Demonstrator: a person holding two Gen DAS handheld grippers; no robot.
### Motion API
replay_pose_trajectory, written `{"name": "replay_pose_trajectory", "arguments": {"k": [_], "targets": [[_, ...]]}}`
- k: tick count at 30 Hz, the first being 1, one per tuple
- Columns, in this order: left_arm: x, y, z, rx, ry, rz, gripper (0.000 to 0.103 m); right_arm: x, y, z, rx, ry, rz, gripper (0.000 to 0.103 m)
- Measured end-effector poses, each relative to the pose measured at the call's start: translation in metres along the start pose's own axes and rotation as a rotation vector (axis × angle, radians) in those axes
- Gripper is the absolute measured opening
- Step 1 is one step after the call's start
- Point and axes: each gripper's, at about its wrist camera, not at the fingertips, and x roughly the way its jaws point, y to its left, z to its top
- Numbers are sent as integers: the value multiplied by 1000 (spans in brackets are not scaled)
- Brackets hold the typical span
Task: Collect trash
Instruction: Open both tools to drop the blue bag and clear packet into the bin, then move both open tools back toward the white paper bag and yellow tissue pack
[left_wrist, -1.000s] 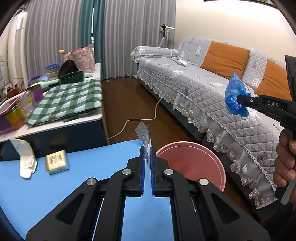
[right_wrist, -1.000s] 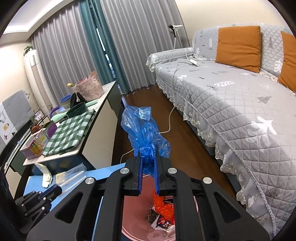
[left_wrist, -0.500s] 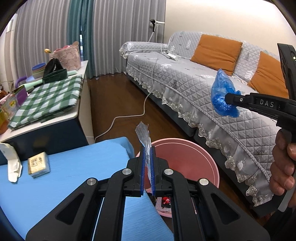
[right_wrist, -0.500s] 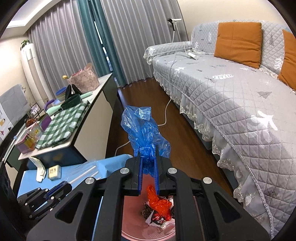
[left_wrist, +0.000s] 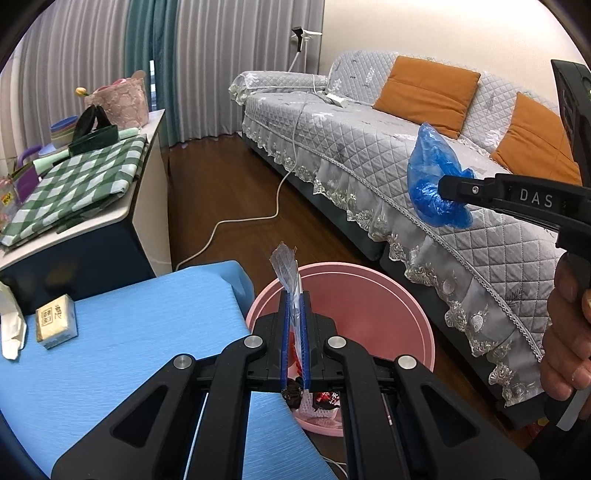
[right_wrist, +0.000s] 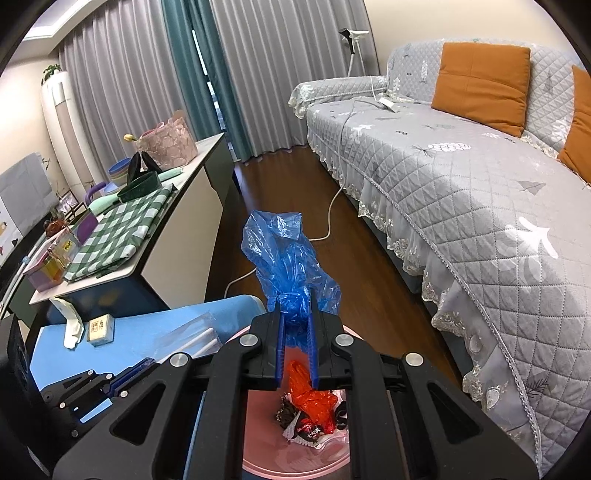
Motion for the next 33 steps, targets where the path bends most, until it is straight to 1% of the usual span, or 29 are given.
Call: {"name": "replay_pose_trajectory", "arguments": {"k": [7,9,10,11,12,13,15,18,24,29,33], "targets": [[2,-2,0,-2,5,-11,5,1,0,0,0,3,-1,11],[3,-3,0,-3,5,-29,5,2,0,0,0,4,-1,14],[2,-3,0,-7,4,-37,7,2,0,0,0,4,-4,18],[2,-3,-1,-13,6,-48,17,3,0,-1,2,7,-8,23],[2,-2,-1,-19,9,-55,24,5,-2,-1,7,10,-12,36],[2,-1,-1,-26,5,-54,35,5,-4,-1,12,9,-13,45],[-1,0,-1,-36,0,-49,35,5,-5,-1,21,10,-18,52],[-5,4,-2,-42,-6,-49,35,3,-5,0,26,4,-20,54],[-24,17,-6,-46,-28,-34,35,-2,5,2,29,2,-17,54],[-47,47,-13,-87,-53,-2,35,-9,25,3,16,-5,-4,54],[-67,80,-20,-125,-67,39,35,-14,53,4,-3,-11,20,54]]}}
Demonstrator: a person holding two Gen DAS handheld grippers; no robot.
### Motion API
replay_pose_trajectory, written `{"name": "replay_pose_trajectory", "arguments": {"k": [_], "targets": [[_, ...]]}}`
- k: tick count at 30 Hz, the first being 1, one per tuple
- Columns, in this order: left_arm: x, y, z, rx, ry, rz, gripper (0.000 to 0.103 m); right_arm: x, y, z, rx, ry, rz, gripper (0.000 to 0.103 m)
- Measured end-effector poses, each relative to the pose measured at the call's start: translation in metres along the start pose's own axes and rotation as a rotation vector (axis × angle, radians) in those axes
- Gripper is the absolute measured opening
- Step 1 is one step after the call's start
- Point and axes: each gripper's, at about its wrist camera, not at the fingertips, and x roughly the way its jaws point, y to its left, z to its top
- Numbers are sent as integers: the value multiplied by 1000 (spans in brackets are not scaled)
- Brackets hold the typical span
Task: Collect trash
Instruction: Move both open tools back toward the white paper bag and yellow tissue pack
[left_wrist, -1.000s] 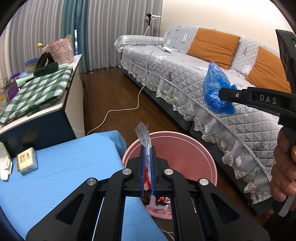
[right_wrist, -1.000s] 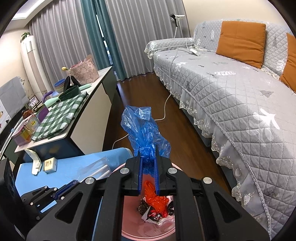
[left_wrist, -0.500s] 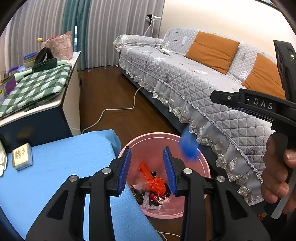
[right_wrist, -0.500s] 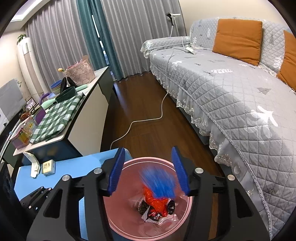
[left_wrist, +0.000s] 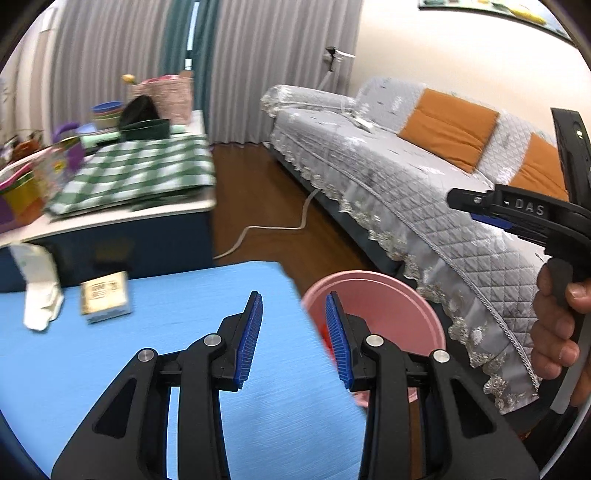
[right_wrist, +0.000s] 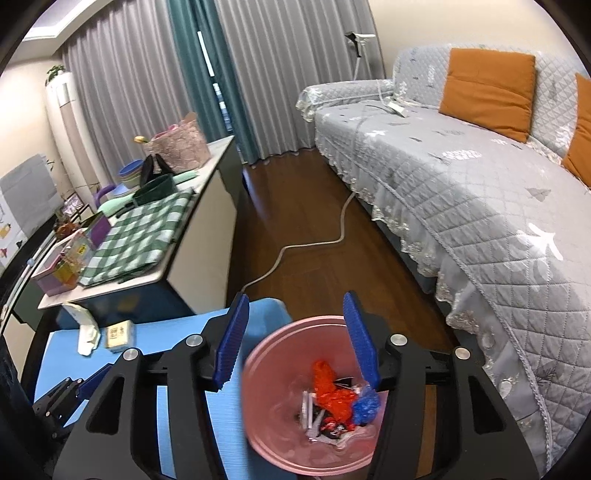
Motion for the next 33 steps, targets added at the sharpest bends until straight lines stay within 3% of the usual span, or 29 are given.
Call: {"name": "replay_pose_trajectory", "arguments": {"k": [9,14,17,21,24,33], "targets": [[-48,99,22,26,-54,130,35,-10,81,5,-42,-43,93,54],[-71,178,44,-32,-85,173,35,-11,128,6,-77,-66,134,57],[-77,222,53,-17,-98,217,35,-8,152,4,-92,-71,153,60],[-69,268,50,-19,-87,238,35,-3,183,-5,-125,-74,160,75],[-51,306,29,-54,-59,249,35,5,203,-15,-156,-69,162,88],[0,351,-5,-123,4,202,35,67,258,-64,-233,-2,157,93]]}}
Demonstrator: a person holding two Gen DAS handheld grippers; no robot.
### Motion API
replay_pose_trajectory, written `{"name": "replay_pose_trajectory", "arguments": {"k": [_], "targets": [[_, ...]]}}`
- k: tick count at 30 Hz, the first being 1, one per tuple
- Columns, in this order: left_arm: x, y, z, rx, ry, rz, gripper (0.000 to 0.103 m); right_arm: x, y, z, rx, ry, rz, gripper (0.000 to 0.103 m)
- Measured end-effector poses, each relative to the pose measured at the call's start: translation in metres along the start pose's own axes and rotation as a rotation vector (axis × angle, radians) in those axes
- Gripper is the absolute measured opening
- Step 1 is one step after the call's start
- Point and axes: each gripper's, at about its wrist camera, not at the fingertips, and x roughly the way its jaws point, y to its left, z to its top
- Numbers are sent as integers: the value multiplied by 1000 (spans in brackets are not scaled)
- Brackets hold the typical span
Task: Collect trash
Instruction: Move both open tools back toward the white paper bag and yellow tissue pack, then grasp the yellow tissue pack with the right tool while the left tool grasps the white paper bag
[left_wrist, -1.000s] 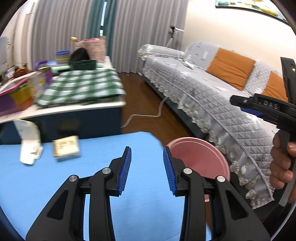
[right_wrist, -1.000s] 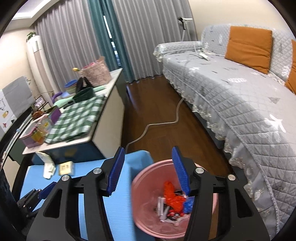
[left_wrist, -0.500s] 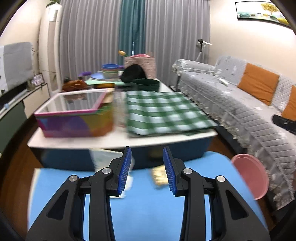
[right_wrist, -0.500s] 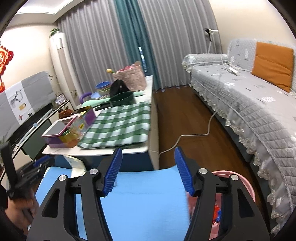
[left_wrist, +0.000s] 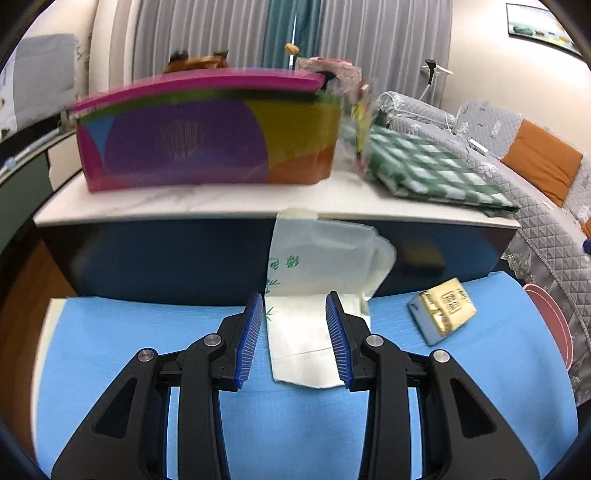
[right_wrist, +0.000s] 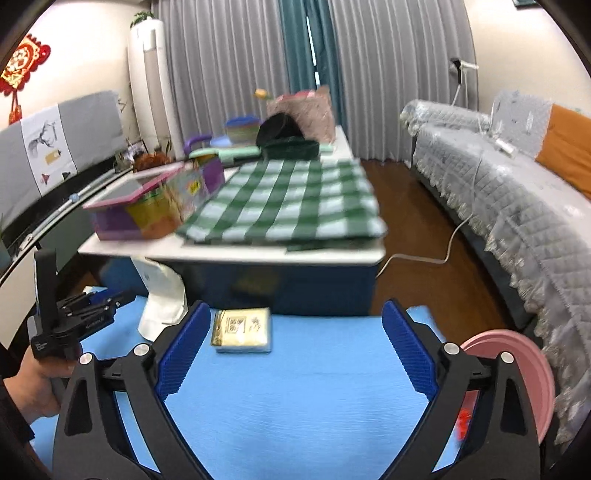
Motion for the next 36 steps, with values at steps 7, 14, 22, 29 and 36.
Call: {"name": "replay_pose_trajectory", "arguments": {"k": [7,14,22,29,36], "targets": [[27,13,-3,-32,24,-17,40,66,32,-24,6,90,32,98],[46,20,-2,-91,73,-64,51,121,54,-36,-10,188,38,98],[65,16,-2,-103,127,-76,54,153,55,-41,-8,267,36,98],[68,15,-2,-123,138,-113,40,156,61,-41,-35,291,43,75],[50,-2,-1,-56,125,-126,16,137,50,-38,-5,262,24,72]]}}
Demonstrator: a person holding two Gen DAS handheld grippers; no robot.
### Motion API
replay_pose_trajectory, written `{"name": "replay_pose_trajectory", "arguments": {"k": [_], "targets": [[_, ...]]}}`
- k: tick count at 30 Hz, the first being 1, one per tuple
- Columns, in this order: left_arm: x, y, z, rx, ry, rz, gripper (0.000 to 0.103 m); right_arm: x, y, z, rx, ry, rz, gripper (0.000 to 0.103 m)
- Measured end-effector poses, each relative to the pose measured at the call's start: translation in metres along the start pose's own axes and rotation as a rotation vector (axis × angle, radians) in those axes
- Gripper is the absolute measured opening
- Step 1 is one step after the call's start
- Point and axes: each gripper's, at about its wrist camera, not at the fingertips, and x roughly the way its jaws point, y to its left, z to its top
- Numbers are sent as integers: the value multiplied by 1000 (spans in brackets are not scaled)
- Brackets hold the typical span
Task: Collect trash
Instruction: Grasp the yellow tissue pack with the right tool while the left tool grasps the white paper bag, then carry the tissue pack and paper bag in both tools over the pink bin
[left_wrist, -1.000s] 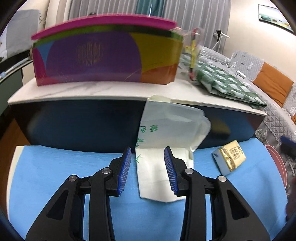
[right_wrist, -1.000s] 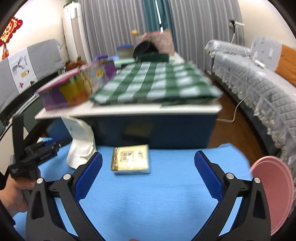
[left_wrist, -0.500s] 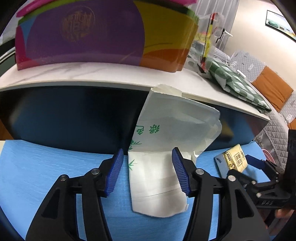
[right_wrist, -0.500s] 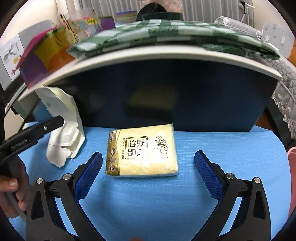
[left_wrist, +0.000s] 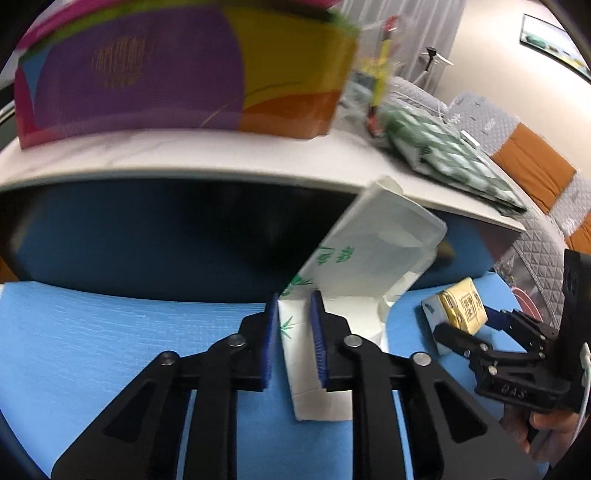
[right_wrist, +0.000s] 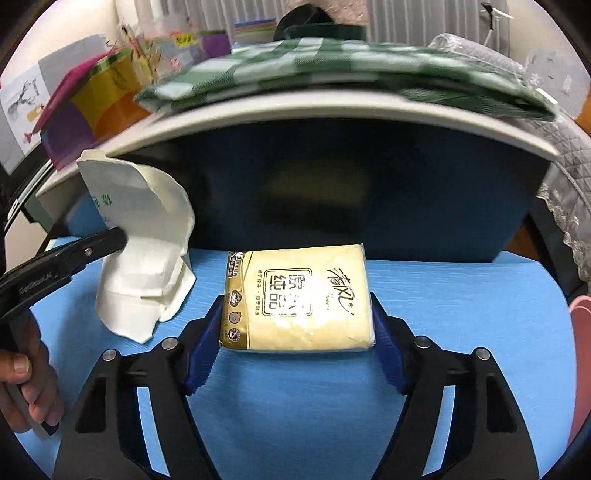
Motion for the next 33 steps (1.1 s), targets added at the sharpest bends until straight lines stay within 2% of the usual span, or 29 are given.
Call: {"name": "replay_pose_trajectory", "arguments": {"k": [9,18,27,33], "targets": [[-56,-36,3,101,-49,-5,5,-59,-7,-5,-14,-58,-49,72],[-95,-64,-1,144,-44,32,4,-118,-18,-17,-34,-121,-117,72],[-137,-102,-14,159,-99,43,4,-185,-36,-41,-72,-180,-165,72],[-149,-127,-23,119,-120,47,4,-216,-60,-50,-30,-190,-172,72]]}}
